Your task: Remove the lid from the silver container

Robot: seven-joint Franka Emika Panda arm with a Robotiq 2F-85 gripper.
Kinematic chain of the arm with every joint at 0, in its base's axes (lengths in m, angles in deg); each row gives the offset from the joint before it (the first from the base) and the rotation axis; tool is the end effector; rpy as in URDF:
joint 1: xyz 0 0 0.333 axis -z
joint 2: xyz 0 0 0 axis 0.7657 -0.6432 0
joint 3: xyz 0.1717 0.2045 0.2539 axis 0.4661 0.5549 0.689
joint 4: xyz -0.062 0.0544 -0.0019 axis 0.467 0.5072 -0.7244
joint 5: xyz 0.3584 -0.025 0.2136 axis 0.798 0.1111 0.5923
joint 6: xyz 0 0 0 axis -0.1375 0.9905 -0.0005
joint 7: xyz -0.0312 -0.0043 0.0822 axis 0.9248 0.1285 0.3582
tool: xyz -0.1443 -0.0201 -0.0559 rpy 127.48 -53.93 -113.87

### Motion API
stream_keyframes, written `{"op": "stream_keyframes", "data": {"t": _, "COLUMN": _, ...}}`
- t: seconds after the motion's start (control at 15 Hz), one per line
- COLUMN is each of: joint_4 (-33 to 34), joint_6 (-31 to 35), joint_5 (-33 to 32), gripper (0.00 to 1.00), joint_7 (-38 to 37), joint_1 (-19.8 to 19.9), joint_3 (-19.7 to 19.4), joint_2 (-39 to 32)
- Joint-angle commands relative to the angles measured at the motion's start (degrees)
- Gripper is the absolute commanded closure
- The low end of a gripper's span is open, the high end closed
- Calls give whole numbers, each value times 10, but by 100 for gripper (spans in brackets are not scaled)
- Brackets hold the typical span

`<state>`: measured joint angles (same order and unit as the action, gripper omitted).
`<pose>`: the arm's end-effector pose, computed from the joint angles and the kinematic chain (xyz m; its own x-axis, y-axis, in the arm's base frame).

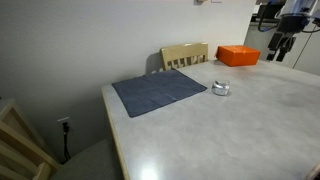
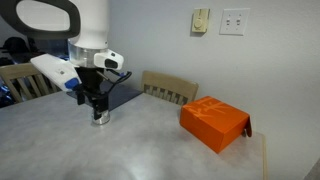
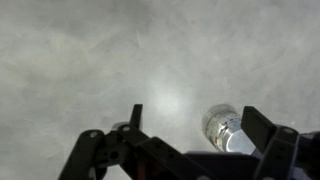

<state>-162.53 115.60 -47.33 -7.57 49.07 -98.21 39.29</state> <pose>0.5363 -0.0687 0.2828 0.9984 0.0358 -0.0427 0.0262 -0.9779 -0.2073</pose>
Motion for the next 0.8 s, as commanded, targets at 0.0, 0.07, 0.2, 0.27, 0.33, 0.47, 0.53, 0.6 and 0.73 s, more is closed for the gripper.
{"op": "stream_keyframes", "data": {"t": 0.0, "joint_4": 15, "joint_6": 7, "joint_5": -12, "gripper": 0, "joint_7": -21, "joint_1": 24, "joint_3": 36, "joint_2": -25}}
{"op": "stream_keyframes", "data": {"t": 0.07, "joint_4": 30, "joint_6": 13, "joint_5": -15, "gripper": 0, "joint_7": -27, "joint_1": 22, "joint_3": 44, "joint_2": -52}}
{"op": "stream_keyframes", "data": {"t": 0.2, "joint_4": 50, "joint_6": 32, "joint_5": -24, "gripper": 0, "joint_7": -53, "joint_1": 15, "joint_3": 61, "joint_2": -96}}
{"op": "stream_keyframes", "data": {"t": 0.27, "joint_4": 59, "joint_6": 68, "joint_5": -37, "gripper": 0, "joint_7": -76, "joint_1": 8, "joint_3": 69, "joint_2": -128}}
{"op": "stream_keyframes", "data": {"t": 0.33, "joint_4": 71, "joint_6": 89, "joint_5": -66, "gripper": 0, "joint_7": -107, "joint_1": -2, "joint_3": 76, "joint_2": -158}}
{"op": "stream_keyframes", "data": {"t": 0.47, "joint_4": 104, "joint_6": 121, "joint_5": -137, "gripper": 0, "joint_7": -170, "joint_1": -22, "joint_3": 74, "joint_2": -217}}
{"op": "stream_keyframes", "data": {"t": 0.53, "joint_4": 58, "joint_6": 103, "joint_5": -106, "gripper": 0, "joint_7": -138, "joint_1": 6, "joint_3": 92, "joint_2": -153}}
{"op": "stream_keyframes", "data": {"t": 0.6, "joint_4": 67, "joint_6": 112, "joint_5": -117, "gripper": 0, "joint_7": -156, "joint_1": 1, "joint_3": 95, "joint_2": -177}}
{"op": "stream_keyframes", "data": {"t": 0.73, "joint_4": 70, "joint_6": 111, "joint_5": -117, "gripper": 0, "joint_7": -156, "joint_1": 1, "joint_3": 98, "joint_2": -182}}
